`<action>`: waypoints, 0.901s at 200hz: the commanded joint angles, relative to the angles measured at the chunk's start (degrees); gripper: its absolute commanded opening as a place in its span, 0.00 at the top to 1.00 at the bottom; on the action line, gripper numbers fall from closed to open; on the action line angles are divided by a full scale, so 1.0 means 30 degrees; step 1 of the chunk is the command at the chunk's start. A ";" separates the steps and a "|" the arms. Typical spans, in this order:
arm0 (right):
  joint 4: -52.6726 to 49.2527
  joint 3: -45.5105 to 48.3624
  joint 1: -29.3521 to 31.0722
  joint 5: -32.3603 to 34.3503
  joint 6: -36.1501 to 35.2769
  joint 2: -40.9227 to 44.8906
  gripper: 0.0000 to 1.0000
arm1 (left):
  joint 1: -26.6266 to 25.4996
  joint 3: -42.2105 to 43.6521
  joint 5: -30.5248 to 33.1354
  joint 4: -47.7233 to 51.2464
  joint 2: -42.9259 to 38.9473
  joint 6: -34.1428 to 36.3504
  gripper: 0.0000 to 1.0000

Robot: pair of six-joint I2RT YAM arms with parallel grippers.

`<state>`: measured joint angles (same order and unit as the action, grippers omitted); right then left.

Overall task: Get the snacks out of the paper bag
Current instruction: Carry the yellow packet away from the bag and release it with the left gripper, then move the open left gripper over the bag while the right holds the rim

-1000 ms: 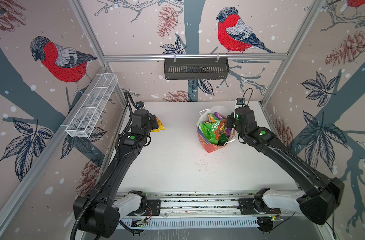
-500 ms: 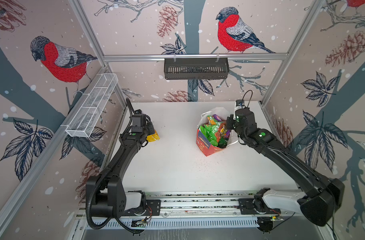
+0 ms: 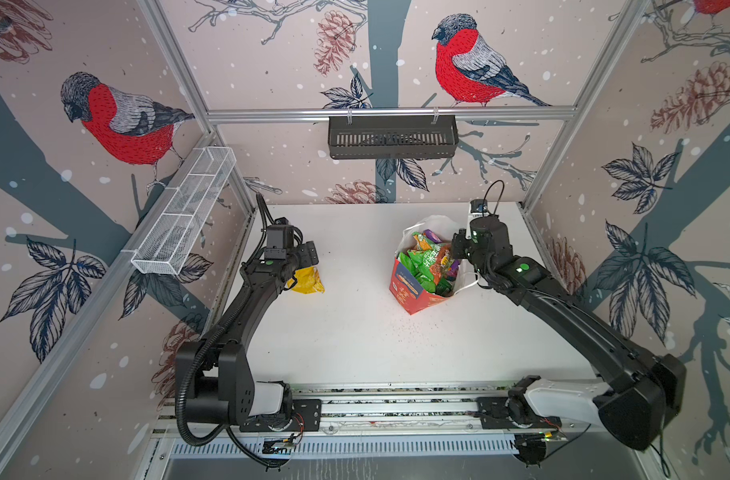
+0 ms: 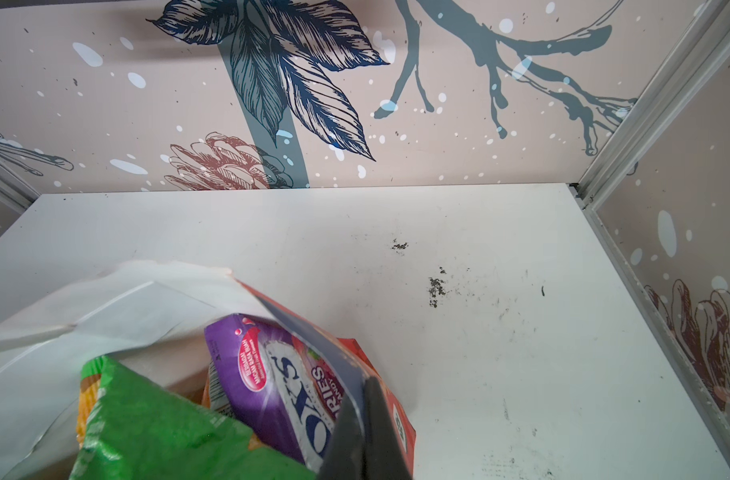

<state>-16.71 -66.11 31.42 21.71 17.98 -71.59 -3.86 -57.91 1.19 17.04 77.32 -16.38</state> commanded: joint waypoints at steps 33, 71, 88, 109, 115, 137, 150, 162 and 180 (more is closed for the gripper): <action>0.1111 -0.0465 -0.0014 -0.0003 -0.0015 0.0016 1.00 | 0.0055 0.1502 -0.2725 -0.2162 -0.3116 0.0767 0.05; 0.0383 -0.1065 -0.0014 0.0193 0.0001 -0.0750 1.00 | -0.1164 0.1934 -0.3053 -0.2119 -0.5548 0.0494 0.05; 0.0237 -0.1256 -0.0014 0.0207 0.0131 -0.0775 1.00 | -0.1907 0.2060 -0.2968 -0.2065 -0.6569 0.0620 0.05; 0.0486 -0.1168 -0.0014 -0.0167 0.0359 -0.0665 1.00 | -0.2355 0.2248 -0.3875 -0.2295 -0.7274 0.0185 0.04; 0.0523 -0.1168 -0.0014 -0.0361 0.0419 -0.0657 1.00 | -0.2521 0.2198 -0.4235 -0.2259 -0.7392 -0.0035 0.04; 0.0531 -0.1226 -0.0014 -0.1009 0.0773 -0.0629 1.00 | -0.3970 0.1579 -0.5128 -0.1979 -0.7757 -0.0755 0.04; 0.0531 -0.1285 -0.0014 -0.1170 0.0962 -0.0629 1.00 | -0.5818 0.1363 -0.4307 -0.2064 -0.8092 -0.1064 0.04; 0.0448 -0.1412 -0.0014 -0.1269 0.1209 -0.0636 1.00 | -0.7540 0.1229 -0.3463 -0.2268 -0.8331 -0.1402 0.04; 0.0355 -0.1573 -0.0028 -0.1646 0.1288 -0.0610 1.00 | -0.9660 0.0938 -0.2726 -0.2449 -0.8393 -0.1807 0.03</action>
<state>-18.85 -69.76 31.35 18.46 20.27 -74.00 -27.09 -53.89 -10.61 12.23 52.51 -19.16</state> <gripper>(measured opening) 0.048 0.963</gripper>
